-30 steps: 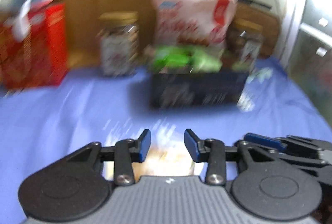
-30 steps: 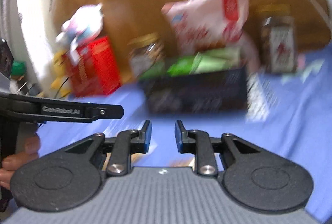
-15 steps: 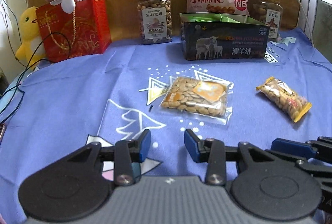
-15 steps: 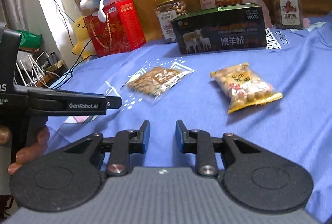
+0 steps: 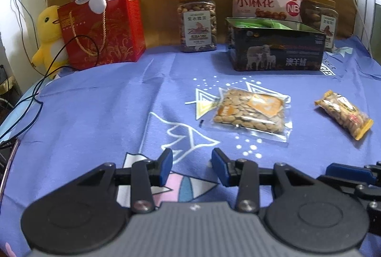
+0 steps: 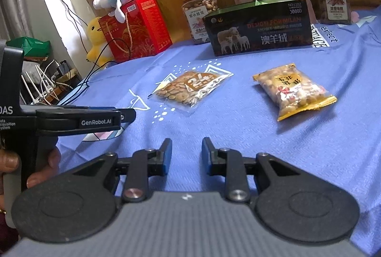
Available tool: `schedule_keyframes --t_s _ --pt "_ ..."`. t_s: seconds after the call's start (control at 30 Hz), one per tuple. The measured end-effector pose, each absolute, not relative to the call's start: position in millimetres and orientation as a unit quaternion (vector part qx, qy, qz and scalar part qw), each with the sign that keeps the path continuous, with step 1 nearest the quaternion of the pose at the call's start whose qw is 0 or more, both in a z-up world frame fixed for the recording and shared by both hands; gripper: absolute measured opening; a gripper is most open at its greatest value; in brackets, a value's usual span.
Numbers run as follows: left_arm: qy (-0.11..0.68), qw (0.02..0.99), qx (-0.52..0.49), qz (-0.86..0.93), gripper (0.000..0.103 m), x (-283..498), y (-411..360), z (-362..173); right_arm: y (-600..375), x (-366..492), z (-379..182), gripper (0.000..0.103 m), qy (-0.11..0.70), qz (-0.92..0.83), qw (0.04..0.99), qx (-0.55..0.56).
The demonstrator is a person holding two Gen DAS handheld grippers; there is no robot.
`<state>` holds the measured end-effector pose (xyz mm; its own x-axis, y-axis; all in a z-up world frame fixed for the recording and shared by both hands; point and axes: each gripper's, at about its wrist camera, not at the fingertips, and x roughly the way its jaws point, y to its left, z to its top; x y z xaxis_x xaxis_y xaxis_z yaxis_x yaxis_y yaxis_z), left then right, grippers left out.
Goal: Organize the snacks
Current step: 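Move the right gripper to the clear seed packet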
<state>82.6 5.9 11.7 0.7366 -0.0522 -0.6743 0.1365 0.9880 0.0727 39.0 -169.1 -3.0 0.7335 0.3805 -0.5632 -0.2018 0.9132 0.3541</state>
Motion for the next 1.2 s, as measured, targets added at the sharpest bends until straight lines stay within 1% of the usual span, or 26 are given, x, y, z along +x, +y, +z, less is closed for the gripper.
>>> schedule_keyframes --t_s 0.27,0.6,0.77,1.0,1.2 --pt "0.356 0.932 0.054 -0.042 0.04 93 17 7 -169 51 -3 0.031 0.337 0.157 0.916 0.149" --pt "0.349 0.935 0.069 -0.015 0.04 110 28 1 -183 73 -6 0.031 0.362 0.154 0.887 0.242" --pt "0.347 0.935 0.068 -0.007 0.044 118 34 -2 -194 84 -10 0.031 0.373 0.151 0.864 0.302" --pt "0.342 0.937 0.069 -0.005 0.047 125 38 -3 -206 92 -16 0.031 0.381 0.143 0.833 0.375" --pt "0.339 0.938 0.069 -0.002 0.051 129 40 -5 -210 99 -19 0.031 0.386 0.134 0.814 0.413"
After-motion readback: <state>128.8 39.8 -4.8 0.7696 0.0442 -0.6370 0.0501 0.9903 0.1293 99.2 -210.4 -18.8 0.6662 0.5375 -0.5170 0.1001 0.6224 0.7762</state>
